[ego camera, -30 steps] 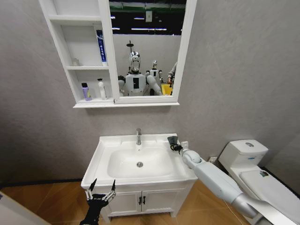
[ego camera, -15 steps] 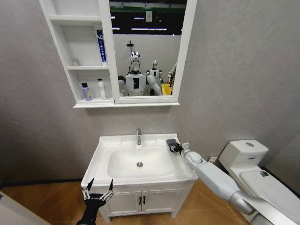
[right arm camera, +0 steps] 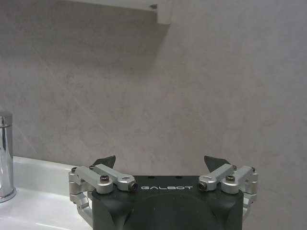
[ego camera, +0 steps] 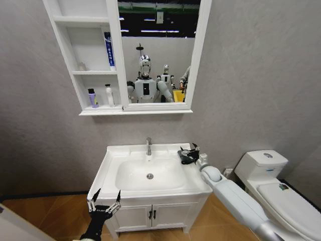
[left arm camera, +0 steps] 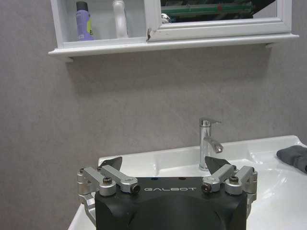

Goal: Move facial cleanser and shampoo from washbasin to cabinet, then wipe washbasin with towel.

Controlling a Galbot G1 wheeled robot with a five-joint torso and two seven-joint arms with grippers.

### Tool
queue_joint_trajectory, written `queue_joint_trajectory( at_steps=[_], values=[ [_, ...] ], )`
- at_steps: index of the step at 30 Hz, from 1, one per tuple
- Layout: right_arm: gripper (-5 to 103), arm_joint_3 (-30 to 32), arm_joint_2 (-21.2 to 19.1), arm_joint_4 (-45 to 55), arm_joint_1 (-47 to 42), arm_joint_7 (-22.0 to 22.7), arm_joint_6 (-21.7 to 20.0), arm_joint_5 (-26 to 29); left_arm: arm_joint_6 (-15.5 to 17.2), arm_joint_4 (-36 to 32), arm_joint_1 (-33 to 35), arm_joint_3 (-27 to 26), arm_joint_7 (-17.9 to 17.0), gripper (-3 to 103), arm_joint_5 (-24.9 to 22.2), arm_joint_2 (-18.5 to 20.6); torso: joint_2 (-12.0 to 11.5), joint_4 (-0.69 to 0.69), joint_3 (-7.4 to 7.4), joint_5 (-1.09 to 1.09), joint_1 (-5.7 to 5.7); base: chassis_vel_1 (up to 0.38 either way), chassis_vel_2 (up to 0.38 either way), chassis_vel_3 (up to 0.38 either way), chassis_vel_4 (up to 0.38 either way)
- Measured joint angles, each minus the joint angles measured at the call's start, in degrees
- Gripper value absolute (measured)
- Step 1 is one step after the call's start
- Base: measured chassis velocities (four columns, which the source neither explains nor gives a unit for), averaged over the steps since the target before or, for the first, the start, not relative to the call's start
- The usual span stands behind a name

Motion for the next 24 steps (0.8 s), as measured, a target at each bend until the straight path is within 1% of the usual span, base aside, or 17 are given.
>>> queue_joint_trajectory(
  at_steps=[2,3,4,6,7,8,9,10,11,12,13,14,15,16,19,21,24],
  values=[
    [100,1.95,-0.45,2.51,-2.52,0.83,-0.7,0.37,0.15,-0.2,-0.22,-0.29,-0.15,94,-0.33,0.34,0.0,0.0,0.0,0.0,0.0,0.0,0.0,0.0,0.0],
    [100,8.75,-1.04,9.99,-11.31,2.59,-2.18,0.9,0.63,-0.59,-0.86,-1.2,-0.58,94,-1.04,1.23,0.01,0.03,-0.01,-0.04,0.0,0.0,0.0,0.0,0.0],
    [100,8.75,-1.04,9.99,-11.31,2.59,-2.18,0.9,0.63,-0.59,-0.86,-1.2,-0.58,94,-1.04,1.23,0.01,0.03,-0.01,-0.04,0.0,0.0,0.0,0.0,0.0],
    [100,19.52,0.15,20.0,-27.12,3.31,-3.16,-0.42,1.46,-1.33,-1.92,-2.63,-1.51,94,-2.37,2.78,0.0,-0.02,0.0,-0.01,0.0,0.0,0.0,0.0,0.0],
    [100,19.52,0.15,20.0,-27.12,3.31,-3.16,-0.42,1.46,-1.33,-1.92,-2.63,-1.51,94,-2.37,2.78,0.0,-0.02,0.0,-0.01,0.0,0.0,0.0,0.0,0.0],
    [100,23.05,1.26,23.77,-32.82,3.23,-3.04,-1.28,1.73,-1.58,-2.24,-2.83,-1.77,94,-2.94,3.23,0.01,0.0,-0.01,-0.01,0.0,0.0,0.0,0.0,0.0],
    [100,27.76,3.55,29.14,-41.95,2.76,-1.83,-2.98,1.97,-1.94,-2.72,-2.98,-2.05,94,-3.55,3.78,0.01,0.0,-0.01,-0.04,-0.01,0.0,0.0,0.0,0.0],
    [100,27.76,3.55,29.14,-41.95,2.76,-1.83,-2.98,1.97,-1.94,-2.72,-2.98,-2.05,94,-3.55,3.78,0.01,0.0,-0.01,-0.04,-0.01,0.0,0.0,0.0,0.0],
    [100,30.15,5.74,32.37,-48.12,2.56,-0.54,-5.02,2.16,-2.2,-3.18,-2.93,-2.24,94,-3.89,4.05,0.01,-0.01,-0.01,-0.03,-0.01,0.0,0.0,0.0,0.0],
    [100,31.1,7.29,34.08,-51.75,2.47,0.68,-6.6,2.25,-2.29,-3.43,-2.74,-2.3,94,-3.97,4.13,0.01,-0.02,-0.01,-0.03,-0.02,0.0,0.0,0.0,0.0],
    [100,31.1,7.29,34.08,-51.75,2.47,0.68,-6.6,2.25,-2.29,-3.43,-2.74,-2.3,94,-3.97,4.13,0.01,-0.02,-0.01,-0.03,-0.02,0.0,0.0,0.0,0.0],
    [100,31.57,9.6,36.12,-56.57,2.44,2.85,-9.14,2.35,-2.38,-3.63,-2.37,-2.41,94,-3.92,4.14,0.02,-0.01,-0.01,-0.05,-0.01,0.0,0.0,0.0,0.0],
    [100,30.91,13.06,38.0,-61.57,2.89,5.48,-13.65,2.39,-2.48,-3.56,-1.84,-2.47,94,-3.25,3.84,0.02,-0.01,-0.01,-0.04,-0.01,0.0,0.0,0.0,0.0],
    [100,30.16,14.75,38.65,-63.31,3.6,6.19,-16.28,2.39,-2.63,-3.43,-1.58,-2.48,94,-2.63,3.37,0.02,0.0,-0.01,-0.04,-0.01,0.0,0.0,0.0,0.0],
    [100,29.37,16.51,39.14,-64.82,4.28,6.6,-19.22,2.41,-2.78,-3.35,-1.36,-2.49,94,-2.2,2.99,0.02,0.02,-0.01,-0.03,-0.02,0.0,0.0,0.0,0.0],
    [100,28.13,19.63,39.73,-66.99,4.79,7.51,-23.02,2.64,-3.46,-3.1,-0.7,-2.57,94,-1.47,2.35,0.01,0.01,0.0,-0.02,-0.01,0.0,0.0,0.0,0.0],
    [100,26.97,21.3,40.45,-67.93,4.85,8.02,-24.28,2.82,-4.04,-2.83,-0.34,-2.6,94,-1.05,1.85,0.01,0.02,0.0,-0.02,-0.01,0.0,0.0,0.0,0.0]
  ],
)
